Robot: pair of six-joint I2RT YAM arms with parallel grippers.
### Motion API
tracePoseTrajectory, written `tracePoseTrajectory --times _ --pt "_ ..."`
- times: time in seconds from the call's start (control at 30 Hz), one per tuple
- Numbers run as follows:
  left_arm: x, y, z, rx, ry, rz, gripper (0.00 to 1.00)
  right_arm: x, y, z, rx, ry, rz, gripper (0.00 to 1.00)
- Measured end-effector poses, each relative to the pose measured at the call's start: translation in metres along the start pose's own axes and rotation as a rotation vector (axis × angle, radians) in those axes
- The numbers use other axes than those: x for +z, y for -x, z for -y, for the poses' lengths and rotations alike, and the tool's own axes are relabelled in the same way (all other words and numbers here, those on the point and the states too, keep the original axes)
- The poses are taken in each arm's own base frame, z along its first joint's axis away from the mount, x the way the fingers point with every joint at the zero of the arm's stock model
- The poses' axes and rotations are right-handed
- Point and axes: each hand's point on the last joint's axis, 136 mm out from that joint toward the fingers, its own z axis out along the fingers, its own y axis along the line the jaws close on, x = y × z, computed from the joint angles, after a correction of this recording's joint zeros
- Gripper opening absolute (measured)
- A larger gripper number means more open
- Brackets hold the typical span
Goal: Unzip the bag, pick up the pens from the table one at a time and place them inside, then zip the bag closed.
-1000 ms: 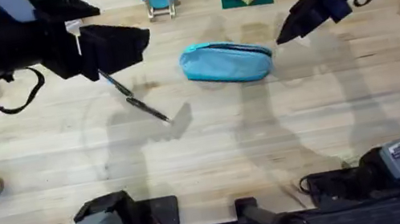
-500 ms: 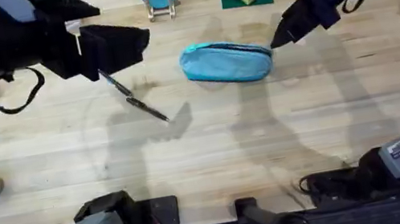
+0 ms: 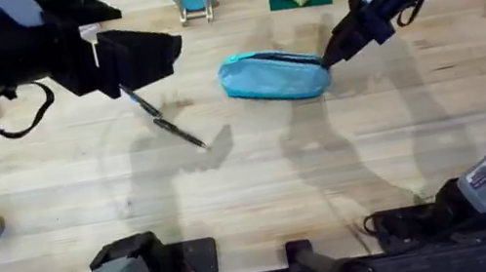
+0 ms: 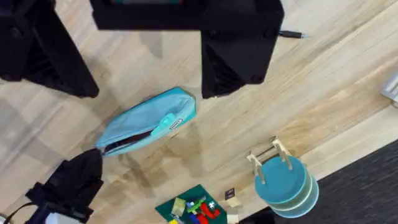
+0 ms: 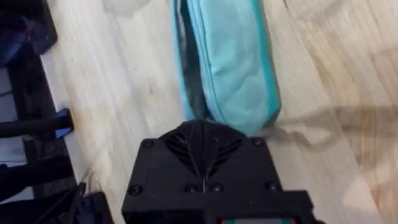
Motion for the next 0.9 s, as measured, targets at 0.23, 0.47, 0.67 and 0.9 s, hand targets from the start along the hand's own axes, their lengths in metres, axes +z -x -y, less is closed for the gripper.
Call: tracePoseTrajectory --times 0.23,0.47,0.67,0.9 --pt "0.0 0.0 0.0 0.0 0.0 0.0 0.994 0.014 0.012 0.006 -0.07 -0.017 0.001 0.031" --pt "0.0 0.0 0.0 0.0 0.0 0.0 0.993 0.025 0.027 0.006 -0.147 -0.037 0.005 0.031" --pt "0.0 0.0 0.0 0.0 0.0 0.0 0.994 0.029 0.031 0.002 -0.167 -0.032 0.002 0.031" --pt "0.0 0.0 0.0 0.0 0.0 0.0 0.994 0.029 0.029 0.003 -0.166 -0.037 -0.006 0.03"
